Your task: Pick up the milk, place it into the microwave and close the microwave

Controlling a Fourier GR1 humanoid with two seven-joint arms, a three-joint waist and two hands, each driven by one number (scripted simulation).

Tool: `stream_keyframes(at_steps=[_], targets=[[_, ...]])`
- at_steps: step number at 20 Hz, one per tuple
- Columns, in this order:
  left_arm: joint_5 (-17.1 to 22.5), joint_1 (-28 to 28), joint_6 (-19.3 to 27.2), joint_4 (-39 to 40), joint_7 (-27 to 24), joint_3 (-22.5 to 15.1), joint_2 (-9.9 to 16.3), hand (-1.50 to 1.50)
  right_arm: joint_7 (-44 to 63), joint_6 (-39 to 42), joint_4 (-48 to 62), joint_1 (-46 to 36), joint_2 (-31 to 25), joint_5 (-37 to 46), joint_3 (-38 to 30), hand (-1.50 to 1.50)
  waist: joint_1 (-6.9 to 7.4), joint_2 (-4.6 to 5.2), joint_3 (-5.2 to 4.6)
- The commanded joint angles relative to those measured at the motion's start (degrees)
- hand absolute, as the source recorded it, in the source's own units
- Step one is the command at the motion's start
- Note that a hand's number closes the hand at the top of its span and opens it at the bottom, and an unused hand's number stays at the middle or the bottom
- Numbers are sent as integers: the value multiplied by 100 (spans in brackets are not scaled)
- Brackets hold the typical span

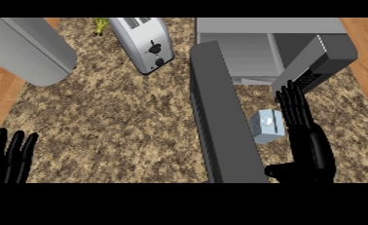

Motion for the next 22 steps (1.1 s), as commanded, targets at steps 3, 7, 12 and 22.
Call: stream_keyframes(at_steps=[3,7,12,22], targets=[[285,-132,-212,104,50,428,195,-150,-702,339,663,192,-239,-32,-361,-150,-13,11,8],[143,36,-127,-145,163,229,45,-150,-913,442,950,175,-192,116,-289,-150,-10,10,8],[-176,183,-20,-7,-121,-407,-81,-150,-1684,992,2281,-460,-559,-114,-819,-150,17,17,12],[327,235,-227,-352,237,243,60,-150,-2388,464,3434,-1079,-159,476,-800,-150,14,14,9]])
